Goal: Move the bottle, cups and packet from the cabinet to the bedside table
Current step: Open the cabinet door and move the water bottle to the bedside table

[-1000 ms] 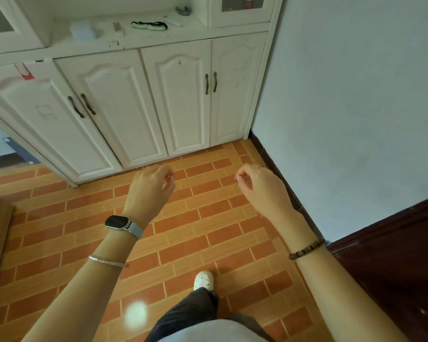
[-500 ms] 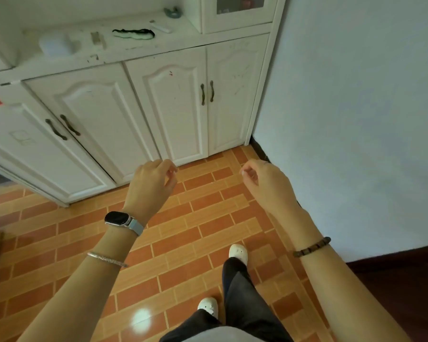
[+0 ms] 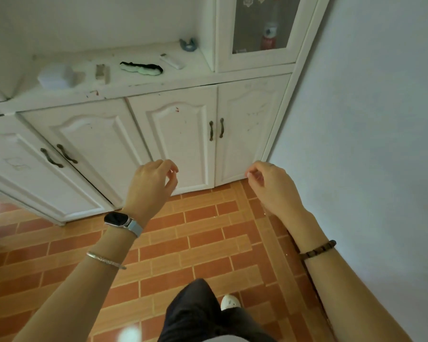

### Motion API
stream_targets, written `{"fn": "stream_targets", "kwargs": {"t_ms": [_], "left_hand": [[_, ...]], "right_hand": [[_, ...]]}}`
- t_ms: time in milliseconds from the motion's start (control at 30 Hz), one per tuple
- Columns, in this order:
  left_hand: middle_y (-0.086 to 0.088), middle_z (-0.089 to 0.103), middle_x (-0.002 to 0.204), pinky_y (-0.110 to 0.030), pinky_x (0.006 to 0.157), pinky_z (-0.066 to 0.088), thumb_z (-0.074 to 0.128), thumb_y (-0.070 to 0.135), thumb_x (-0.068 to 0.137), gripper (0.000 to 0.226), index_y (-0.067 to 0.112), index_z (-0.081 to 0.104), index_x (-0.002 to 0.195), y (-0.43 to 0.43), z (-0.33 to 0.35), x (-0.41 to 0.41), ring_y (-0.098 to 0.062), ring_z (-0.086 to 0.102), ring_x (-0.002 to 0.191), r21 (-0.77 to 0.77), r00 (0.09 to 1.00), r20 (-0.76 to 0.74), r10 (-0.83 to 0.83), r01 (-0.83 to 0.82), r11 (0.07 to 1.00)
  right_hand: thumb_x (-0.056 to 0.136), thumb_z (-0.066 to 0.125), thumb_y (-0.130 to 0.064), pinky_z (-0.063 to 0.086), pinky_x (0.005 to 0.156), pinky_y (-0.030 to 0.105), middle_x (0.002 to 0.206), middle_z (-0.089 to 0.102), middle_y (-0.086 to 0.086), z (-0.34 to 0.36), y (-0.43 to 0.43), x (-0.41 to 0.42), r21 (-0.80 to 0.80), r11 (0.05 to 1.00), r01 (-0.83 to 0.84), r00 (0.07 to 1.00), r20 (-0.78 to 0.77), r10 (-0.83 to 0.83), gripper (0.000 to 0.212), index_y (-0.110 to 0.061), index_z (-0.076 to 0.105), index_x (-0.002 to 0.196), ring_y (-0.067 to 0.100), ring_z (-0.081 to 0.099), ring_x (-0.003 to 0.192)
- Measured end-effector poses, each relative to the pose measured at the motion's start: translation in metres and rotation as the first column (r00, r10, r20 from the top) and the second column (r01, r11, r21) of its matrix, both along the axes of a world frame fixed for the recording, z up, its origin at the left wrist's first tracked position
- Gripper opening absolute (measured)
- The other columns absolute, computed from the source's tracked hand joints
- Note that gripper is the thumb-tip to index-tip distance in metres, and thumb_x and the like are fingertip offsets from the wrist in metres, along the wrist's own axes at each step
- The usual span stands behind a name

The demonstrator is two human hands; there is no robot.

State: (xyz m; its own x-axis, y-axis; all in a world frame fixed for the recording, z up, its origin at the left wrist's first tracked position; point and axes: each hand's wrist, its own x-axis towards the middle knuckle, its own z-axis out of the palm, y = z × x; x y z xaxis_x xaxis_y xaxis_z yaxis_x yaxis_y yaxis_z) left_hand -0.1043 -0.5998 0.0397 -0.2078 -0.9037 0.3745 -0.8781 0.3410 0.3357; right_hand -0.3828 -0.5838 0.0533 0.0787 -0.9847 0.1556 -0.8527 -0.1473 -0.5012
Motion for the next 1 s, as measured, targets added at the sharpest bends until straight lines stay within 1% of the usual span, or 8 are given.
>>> {"fn": "stream_targets", "kwargs": {"t_ms": [167,333,433,500,600,700,867,1000], "left_hand": [[0.0,0.065,0.077,-0.041,0.071,0.051,0.055,0.012,0.09,0.01,0.012,0.065,0.092,-0.067,0.008,-0.008,-0.019,0.059,0.069,-0.019,1.0,-0.001,0.015,-0.015,1.0],[0.001,0.064,0.076,-0.041,0.071,0.051,0.055,0.011,0.089,0.01,0.013,0.065,0.093,-0.141,0.004,-0.014,-0.018,0.059,0.069,-0.016,0.999,-0.019,-0.029,0.029,0.999],[0.001,0.065,0.078,-0.041,0.072,0.052,0.056,0.011,0.089,0.01,0.012,0.065,0.093,-0.185,0.005,-0.014,-0.018,0.059,0.071,-0.011,0.998,-0.03,-0.054,0.053,0.999],[0.0,0.066,0.079,-0.04,0.073,0.051,0.056,0.011,0.089,0.01,0.012,0.065,0.094,-0.212,0.008,-0.013,-0.018,0.059,0.072,-0.015,0.997,-0.042,-0.071,0.07,0.997],[-0.001,0.066,0.08,-0.04,0.071,0.051,0.056,0.011,0.089,0.01,0.012,0.065,0.094,-0.248,0.013,-0.012,-0.019,0.059,0.072,-0.024,0.993,-0.049,-0.105,0.104,0.994],[-0.002,0.065,0.079,-0.041,0.072,0.051,0.057,0.01,0.088,0.009,0.011,0.065,0.093,-0.278,0.014,-0.014,-0.02,0.059,0.072,-0.036,0.988,-0.055,-0.142,0.14,0.989],[-0.001,0.064,0.078,-0.043,0.072,0.051,0.055,0.01,0.088,0.01,0.012,0.064,0.092,-0.315,0.014,-0.024,-0.02,0.059,0.07,-0.041,0.982,-0.061,-0.177,0.175,0.984],[-0.002,0.064,0.078,-0.042,0.071,0.051,0.055,0.01,0.088,0.011,0.011,0.064,0.092,-0.342,0.024,-0.036,-0.021,0.059,0.071,-0.061,0.981,-0.084,-0.175,0.17,0.984]], "right_hand": [[0.096,0.051,-0.027,0.054,0.07,0.027,0.093,0.065,-0.009,-0.005,-0.06,-0.009,0.016,1.0,-0.002,1.0,0.021,0.002,0.013,-0.025,0.064,0.099,0.007,0.061,0.079],[0.096,0.051,-0.024,0.054,0.07,0.03,0.09,0.064,-0.01,-0.008,-0.127,-0.005,0.006,1.0,0.024,0.998,0.052,-0.024,0.013,-0.024,0.064,0.099,0.007,0.059,0.08],[0.096,0.051,-0.025,0.054,0.07,0.029,0.09,0.064,-0.01,-0.004,-0.169,0.002,-0.019,0.999,0.047,0.996,0.07,-0.046,0.013,-0.025,0.063,0.099,0.006,0.059,0.078],[0.097,0.051,-0.025,0.054,0.067,0.028,0.091,0.065,-0.008,0.002,-0.194,0.007,-0.022,0.998,0.061,0.995,0.077,-0.059,0.013,-0.024,0.064,0.099,0.007,0.06,0.074],[0.096,0.051,-0.025,0.055,0.069,0.031,0.092,0.065,-0.007,0.008,-0.226,0.011,-0.049,0.995,0.09,0.993,0.084,-0.085,0.014,-0.022,0.064,0.1,0.009,0.062,0.08],[0.096,0.052,-0.024,0.056,0.073,0.033,0.092,0.066,-0.007,0.008,-0.25,0.01,-0.06,0.993,0.102,0.992,0.078,-0.097,0.012,-0.022,0.064,0.099,0.009,0.062,0.083],[0.095,0.052,-0.024,0.055,0.074,0.035,0.092,0.066,-0.008,0.011,-0.281,0.007,-0.04,0.992,0.116,0.991,0.069,-0.113,0.013,-0.022,0.065,0.098,0.011,0.062,0.084],[0.095,0.051,-0.024,0.055,0.073,0.036,0.093,0.066,-0.007,0.024,-0.31,-0.003,-0.071,0.992,0.109,0.993,0.064,-0.104,0.015,-0.022,0.065,0.098,0.011,0.061,0.084]]}}
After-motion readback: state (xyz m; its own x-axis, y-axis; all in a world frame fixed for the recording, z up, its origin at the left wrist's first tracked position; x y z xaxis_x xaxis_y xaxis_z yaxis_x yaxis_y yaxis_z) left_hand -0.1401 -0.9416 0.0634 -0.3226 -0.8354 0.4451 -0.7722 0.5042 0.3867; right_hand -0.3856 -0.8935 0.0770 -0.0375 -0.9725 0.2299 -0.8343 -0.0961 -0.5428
